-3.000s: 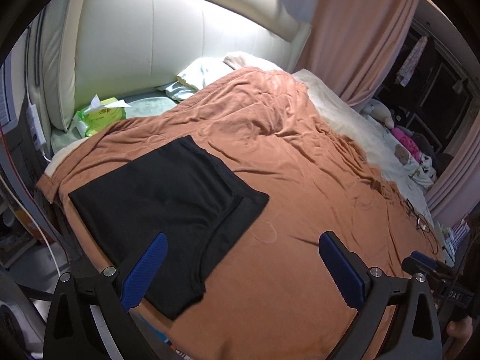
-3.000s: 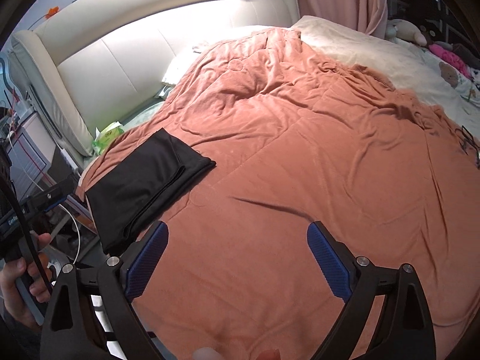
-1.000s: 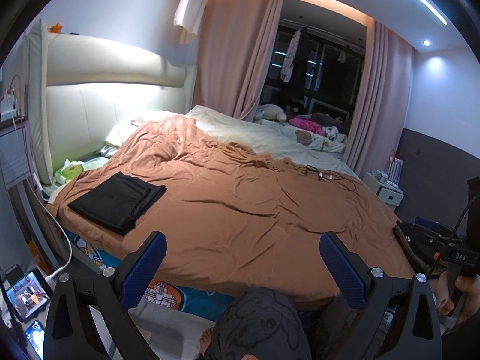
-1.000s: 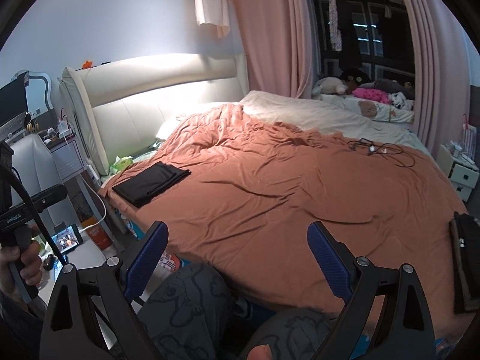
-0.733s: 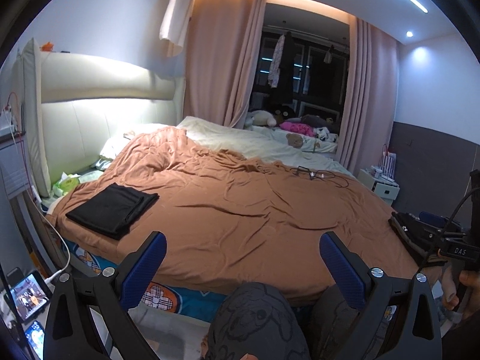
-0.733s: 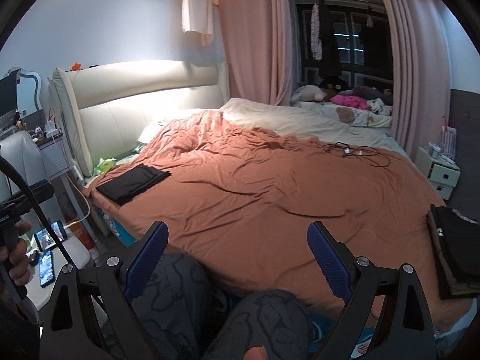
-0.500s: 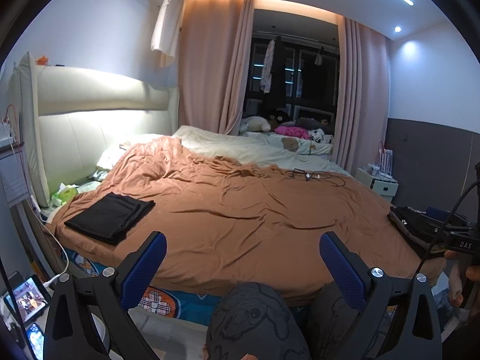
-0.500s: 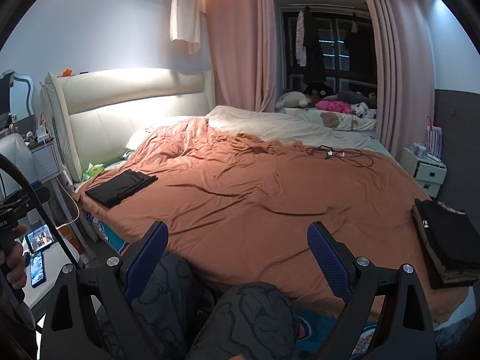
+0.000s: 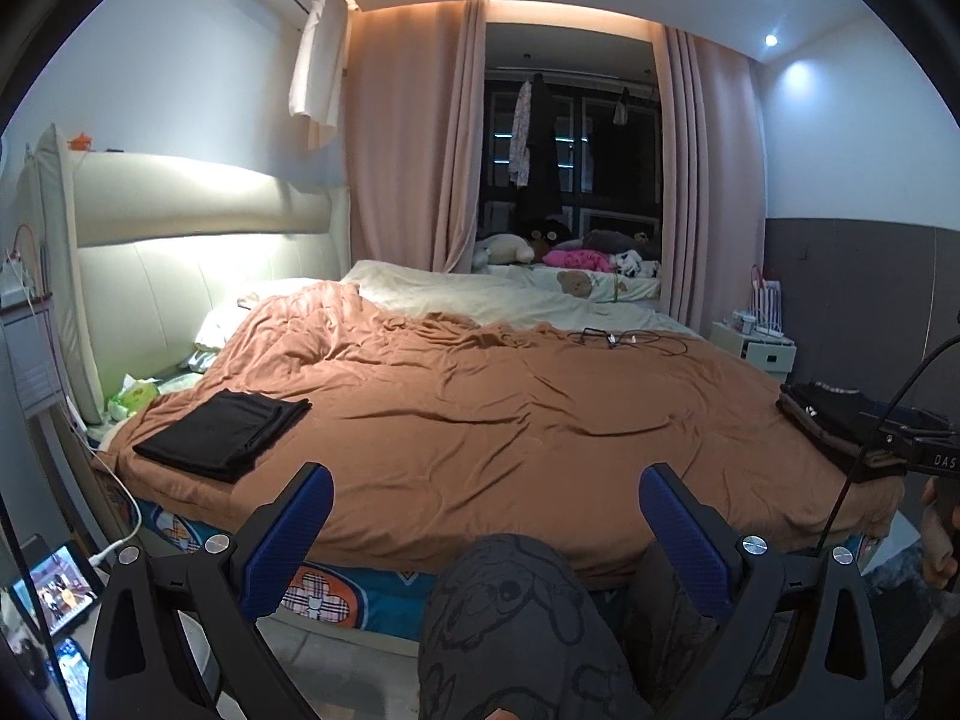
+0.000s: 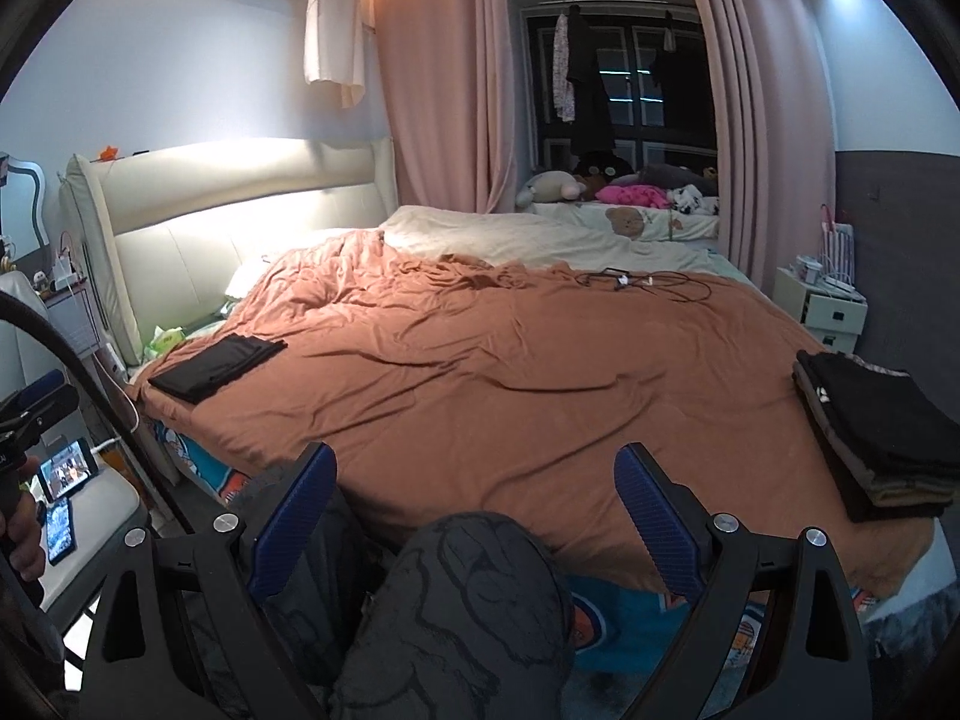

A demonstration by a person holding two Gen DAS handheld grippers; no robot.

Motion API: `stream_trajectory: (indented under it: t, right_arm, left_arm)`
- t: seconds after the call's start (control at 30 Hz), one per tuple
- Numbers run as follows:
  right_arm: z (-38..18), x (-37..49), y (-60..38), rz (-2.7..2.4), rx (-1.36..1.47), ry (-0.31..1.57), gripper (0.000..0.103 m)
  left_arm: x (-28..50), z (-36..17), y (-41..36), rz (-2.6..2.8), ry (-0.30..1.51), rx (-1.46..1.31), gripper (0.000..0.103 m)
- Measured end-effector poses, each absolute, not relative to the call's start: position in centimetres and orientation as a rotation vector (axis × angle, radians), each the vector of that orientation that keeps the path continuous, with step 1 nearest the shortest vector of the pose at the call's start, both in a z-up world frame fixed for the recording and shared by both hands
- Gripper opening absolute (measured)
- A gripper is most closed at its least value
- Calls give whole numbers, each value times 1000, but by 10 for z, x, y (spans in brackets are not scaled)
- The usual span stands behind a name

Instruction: Fold small clothes

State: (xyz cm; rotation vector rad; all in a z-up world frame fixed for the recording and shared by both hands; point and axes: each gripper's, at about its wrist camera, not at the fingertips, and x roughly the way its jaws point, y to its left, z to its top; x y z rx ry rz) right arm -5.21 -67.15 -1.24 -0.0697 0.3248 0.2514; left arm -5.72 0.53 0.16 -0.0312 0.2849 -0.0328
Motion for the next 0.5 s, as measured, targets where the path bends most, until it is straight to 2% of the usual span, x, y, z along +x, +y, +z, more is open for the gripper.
stream_trajectory:
  t: [0.5]
  right_arm:
    - [-10,-60,-668,236,-72,351,94]
  left_arm:
    - [-57,-7,-8,-48,295,-32,102]
